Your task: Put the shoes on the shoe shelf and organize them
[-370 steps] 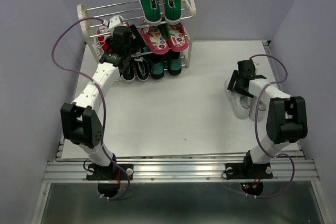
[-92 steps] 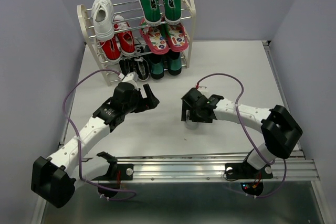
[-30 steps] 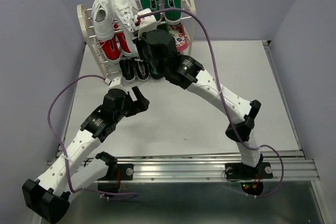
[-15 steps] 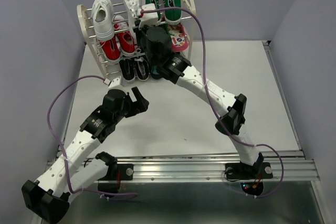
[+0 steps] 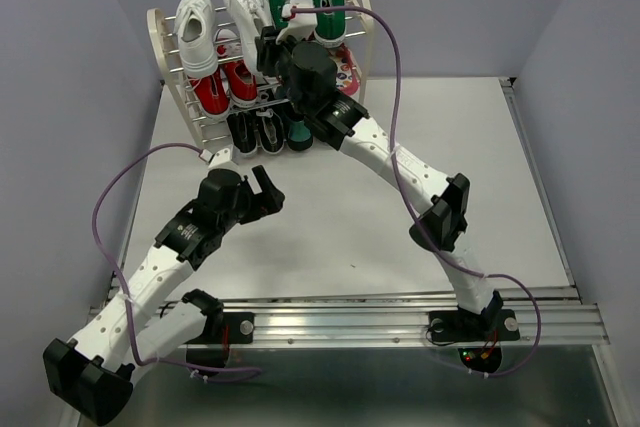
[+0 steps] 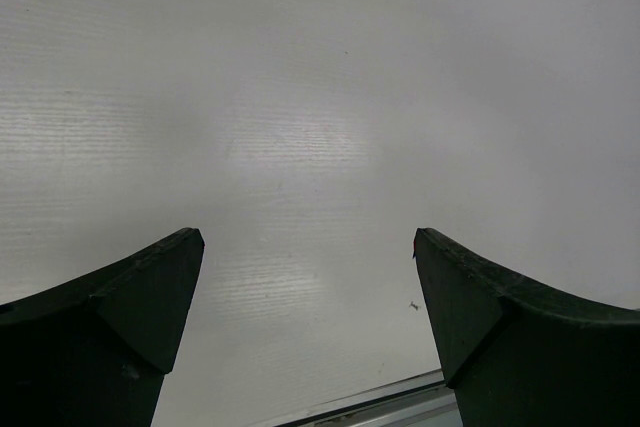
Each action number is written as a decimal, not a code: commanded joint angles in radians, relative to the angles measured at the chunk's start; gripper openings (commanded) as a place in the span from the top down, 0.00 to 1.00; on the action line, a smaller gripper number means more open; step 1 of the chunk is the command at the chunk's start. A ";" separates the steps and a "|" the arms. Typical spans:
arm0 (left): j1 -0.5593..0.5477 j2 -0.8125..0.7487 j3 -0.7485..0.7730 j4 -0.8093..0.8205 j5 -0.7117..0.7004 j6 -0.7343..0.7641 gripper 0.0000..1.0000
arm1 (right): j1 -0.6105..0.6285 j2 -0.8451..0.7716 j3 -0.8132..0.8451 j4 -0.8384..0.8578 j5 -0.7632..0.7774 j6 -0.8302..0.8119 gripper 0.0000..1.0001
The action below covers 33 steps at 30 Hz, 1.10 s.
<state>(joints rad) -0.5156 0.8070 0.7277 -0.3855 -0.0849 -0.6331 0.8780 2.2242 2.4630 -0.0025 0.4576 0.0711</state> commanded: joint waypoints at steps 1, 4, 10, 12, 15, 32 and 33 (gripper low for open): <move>-0.001 0.003 0.001 0.036 0.001 -0.002 0.01 | -0.008 0.032 0.069 0.099 -0.033 0.059 0.52; -0.003 0.001 0.003 0.033 -0.003 -0.004 0.01 | -0.008 0.046 0.070 0.104 -0.043 0.084 0.43; -0.001 -0.012 0.013 0.023 -0.016 -0.016 0.01 | -0.008 0.019 0.037 0.107 -0.092 0.098 0.22; -0.001 -0.017 0.027 0.022 -0.018 -0.020 0.01 | -0.008 -0.018 0.002 0.107 -0.109 0.110 0.14; -0.001 -0.022 0.047 0.022 -0.024 -0.022 0.01 | -0.008 -0.052 -0.042 0.107 -0.155 0.114 0.00; -0.003 0.188 0.415 0.122 -0.050 0.062 0.01 | -0.008 -0.391 -0.268 -0.143 0.086 -0.008 0.00; -0.001 0.231 0.465 0.132 -0.032 0.079 0.01 | -0.008 -0.414 -0.329 -0.152 0.142 -0.010 0.00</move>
<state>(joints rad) -0.5156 0.9718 1.0756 -0.3264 -0.1181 -0.6167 0.8650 1.9270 2.2421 -0.1440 0.3599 0.1017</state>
